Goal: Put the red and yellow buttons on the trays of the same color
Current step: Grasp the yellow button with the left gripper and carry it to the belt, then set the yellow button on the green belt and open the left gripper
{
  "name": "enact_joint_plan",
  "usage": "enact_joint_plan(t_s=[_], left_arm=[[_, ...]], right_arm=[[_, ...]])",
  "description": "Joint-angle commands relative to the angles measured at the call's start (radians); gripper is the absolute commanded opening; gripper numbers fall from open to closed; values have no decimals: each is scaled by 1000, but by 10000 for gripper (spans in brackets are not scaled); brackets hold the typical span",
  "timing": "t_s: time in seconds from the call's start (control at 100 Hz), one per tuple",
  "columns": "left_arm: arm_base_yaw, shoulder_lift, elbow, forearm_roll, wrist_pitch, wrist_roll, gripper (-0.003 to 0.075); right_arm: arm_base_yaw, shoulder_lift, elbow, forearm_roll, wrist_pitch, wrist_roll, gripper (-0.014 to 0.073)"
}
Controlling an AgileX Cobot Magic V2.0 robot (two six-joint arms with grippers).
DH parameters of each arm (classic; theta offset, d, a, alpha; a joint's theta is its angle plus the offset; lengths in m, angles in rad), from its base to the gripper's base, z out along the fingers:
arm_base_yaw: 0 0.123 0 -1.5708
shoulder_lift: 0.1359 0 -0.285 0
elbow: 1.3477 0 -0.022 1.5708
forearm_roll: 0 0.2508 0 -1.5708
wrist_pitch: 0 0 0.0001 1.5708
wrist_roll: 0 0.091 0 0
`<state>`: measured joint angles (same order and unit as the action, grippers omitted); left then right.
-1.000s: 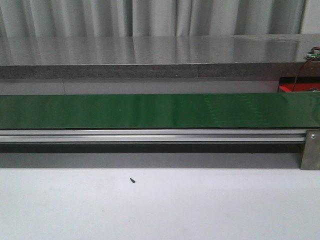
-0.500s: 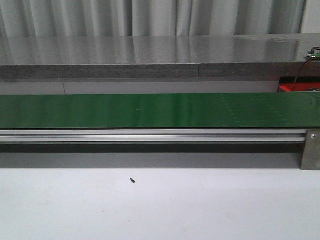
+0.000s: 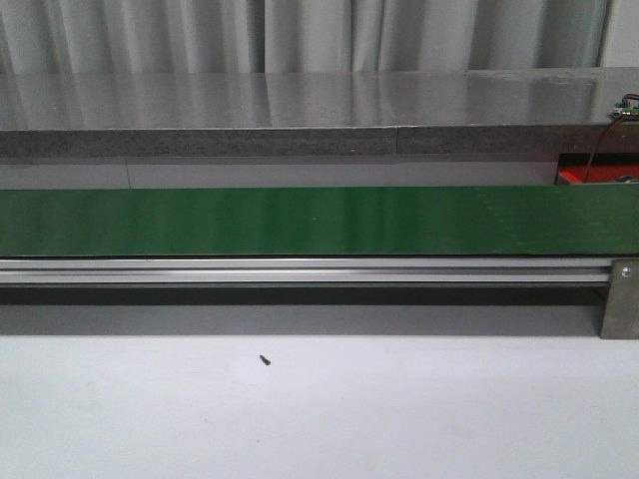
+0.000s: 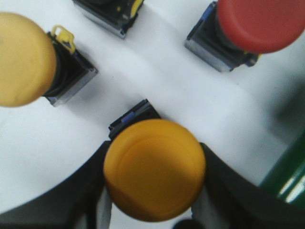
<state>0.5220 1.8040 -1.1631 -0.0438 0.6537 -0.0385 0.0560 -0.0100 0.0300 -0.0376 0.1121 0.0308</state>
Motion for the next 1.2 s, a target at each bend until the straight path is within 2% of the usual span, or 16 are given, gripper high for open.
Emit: enact_joint_plan(t_s=[0.0, 0.2, 0.33, 0.44, 0.63, 0.9, 1.19], left_arm=[[-5, -98, -27, 5, -19, 0, 51], [-10, -205, -27, -12, 52, 18, 51], [-33, -260, -29, -128, 84, 115, 51], [-76, -278, -40, -218, 109, 190, 51], [-183, -278, -85, -225, 136, 210, 51], [-285, -196, -184, -234, 165, 210, 51], [-289, -89, -250, -258, 224, 210, 54]], right_arm=[[-5, -18, -19, -9, -79, -1, -67], [-5, -18, -19, -9, -79, -1, -67], [-5, -18, -19, -9, -79, -1, -67], [-5, -18, -19, -9, -79, -1, -67], [-5, -18, -19, -9, -79, -1, -67], [-5, -18, -19, -9, -79, -1, -67], [-5, -18, -19, -9, -79, -1, -67]])
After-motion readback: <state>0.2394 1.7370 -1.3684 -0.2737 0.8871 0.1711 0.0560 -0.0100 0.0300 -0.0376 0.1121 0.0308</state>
